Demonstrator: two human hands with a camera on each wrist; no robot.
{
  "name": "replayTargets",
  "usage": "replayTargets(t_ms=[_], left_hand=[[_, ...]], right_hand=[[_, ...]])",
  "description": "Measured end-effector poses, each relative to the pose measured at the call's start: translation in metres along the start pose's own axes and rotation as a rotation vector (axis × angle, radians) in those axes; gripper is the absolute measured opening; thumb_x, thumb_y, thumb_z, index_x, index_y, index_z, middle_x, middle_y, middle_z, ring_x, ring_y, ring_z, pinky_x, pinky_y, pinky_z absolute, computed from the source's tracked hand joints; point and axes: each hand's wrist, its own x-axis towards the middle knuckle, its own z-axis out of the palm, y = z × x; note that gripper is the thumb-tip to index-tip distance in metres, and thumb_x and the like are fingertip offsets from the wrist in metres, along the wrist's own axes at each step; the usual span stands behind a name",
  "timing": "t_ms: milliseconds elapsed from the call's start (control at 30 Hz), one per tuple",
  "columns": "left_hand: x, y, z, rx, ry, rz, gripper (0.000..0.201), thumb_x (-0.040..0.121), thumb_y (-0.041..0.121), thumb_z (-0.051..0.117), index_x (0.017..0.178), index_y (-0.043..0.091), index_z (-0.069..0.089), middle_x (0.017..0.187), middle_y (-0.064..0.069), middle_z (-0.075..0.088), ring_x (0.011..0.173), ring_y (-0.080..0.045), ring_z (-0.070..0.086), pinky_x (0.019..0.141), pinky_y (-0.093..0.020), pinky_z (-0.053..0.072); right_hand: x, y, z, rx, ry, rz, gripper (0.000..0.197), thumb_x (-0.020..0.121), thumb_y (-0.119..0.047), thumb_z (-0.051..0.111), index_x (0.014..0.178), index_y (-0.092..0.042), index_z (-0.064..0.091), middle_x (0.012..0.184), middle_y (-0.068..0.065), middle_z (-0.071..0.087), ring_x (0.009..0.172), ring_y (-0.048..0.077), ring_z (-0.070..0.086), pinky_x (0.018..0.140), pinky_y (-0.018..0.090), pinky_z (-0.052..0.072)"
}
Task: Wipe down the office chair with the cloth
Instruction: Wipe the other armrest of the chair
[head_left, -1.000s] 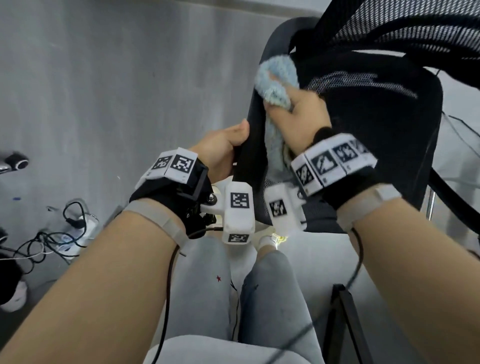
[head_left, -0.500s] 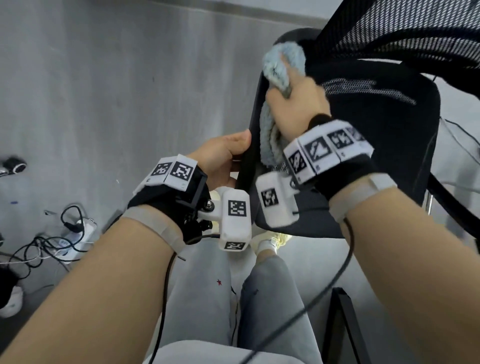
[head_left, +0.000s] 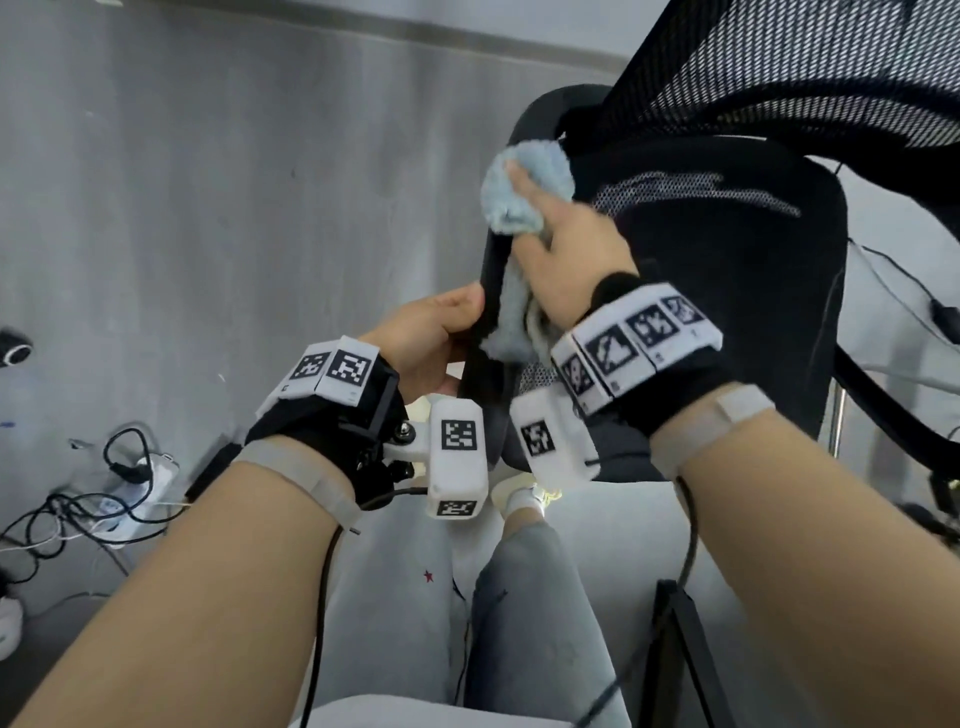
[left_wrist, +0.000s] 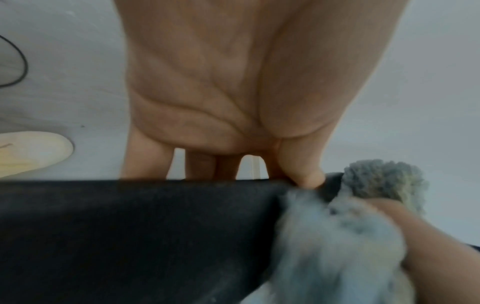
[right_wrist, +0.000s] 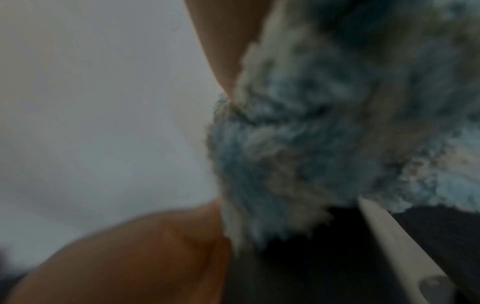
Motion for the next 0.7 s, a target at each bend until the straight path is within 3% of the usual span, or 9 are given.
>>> replayTargets(t_ms=[67,167,333,433,467,600,633,700], left_hand=[[-0.001,-0.004,0.001,-0.006,-0.004,0.001,0.027,0.097,0.035,0.032,0.1,0.028,0.058,0.098,0.005,0.062,0.086,-0.013,0.057,0.081,-0.04,0.049],[-0.002,-0.01,0.002,-0.014,0.009,-0.007,0.032,0.095,0.046,0.032,0.102,0.032,0.06,0.096,0.006,0.064,0.084,-0.011,0.06,0.071,-0.032,0.053],[-0.004,-0.022,0.006,-0.103,0.006,-0.015,0.048,0.092,0.056,0.022,0.101,0.029,0.062,0.106,0.004,0.066,0.105,-0.016,0.059,0.095,-0.035,0.045],[-0.006,-0.025,0.012,-0.292,-0.057,0.035,0.064,0.09,0.06,0.009,0.101,0.024,0.061,0.086,0.0,0.072,0.085,-0.015,0.068,0.079,-0.035,0.049],[-0.005,-0.026,0.012,-0.345,-0.077,0.052,0.067,0.089,0.061,0.006,0.106,0.023,0.058,0.089,-0.001,0.072,0.087,-0.016,0.067,0.079,-0.035,0.05],[-0.012,-0.028,0.014,-0.365,-0.106,0.076,0.078,0.085,0.067,0.0,0.128,0.02,0.046,0.121,-0.006,0.061,0.111,-0.02,0.058,0.102,-0.038,0.039],[-0.012,-0.028,0.016,-0.35,-0.074,0.081,0.078,0.086,0.066,0.0,0.13,0.018,0.045,0.125,-0.008,0.058,0.115,-0.023,0.056,0.102,-0.037,0.039],[-0.008,-0.031,0.019,-0.242,0.075,0.12,0.079,0.09,0.06,-0.001,0.137,0.008,0.036,0.139,-0.013,0.046,0.127,-0.03,0.046,0.087,-0.028,0.048]], right_hand=[[-0.013,0.008,0.005,-0.026,-0.026,-0.041,0.053,0.092,-0.028,0.04,0.139,-0.048,0.025,0.123,0.013,0.052,0.107,0.032,0.052,0.094,0.042,0.045],[0.011,0.012,-0.003,-0.07,0.055,-0.026,0.049,0.093,-0.027,0.04,0.137,-0.047,0.03,0.13,0.014,0.049,0.115,0.033,0.05,0.094,0.039,0.042],[0.038,0.012,-0.007,0.076,0.107,0.019,0.051,0.092,-0.023,0.038,0.138,-0.043,0.032,0.13,0.011,0.051,0.113,0.03,0.053,0.098,0.035,0.044],[-0.005,0.016,0.014,-0.012,0.02,-0.078,0.051,0.091,-0.026,0.042,0.136,-0.048,0.033,0.133,0.014,0.043,0.115,0.034,0.049,0.099,0.04,0.042],[-0.023,0.018,0.022,-0.03,-0.022,-0.104,0.051,0.09,-0.028,0.043,0.134,-0.051,0.033,0.136,0.011,0.04,0.116,0.034,0.048,0.1,0.04,0.041],[-0.058,0.025,0.035,-0.039,-0.116,-0.144,0.049,0.089,-0.03,0.047,0.128,-0.057,0.036,0.126,0.002,0.041,0.109,0.026,0.051,0.091,0.036,0.043],[-0.053,0.026,0.032,-0.038,-0.109,-0.146,0.048,0.09,-0.03,0.047,0.127,-0.057,0.038,0.125,0.001,0.042,0.11,0.025,0.051,0.092,0.036,0.043],[-0.035,0.025,0.024,-0.014,-0.047,-0.145,0.046,0.09,-0.029,0.046,0.128,-0.055,0.039,0.126,0.004,0.043,0.113,0.028,0.049,0.096,0.038,0.042]])
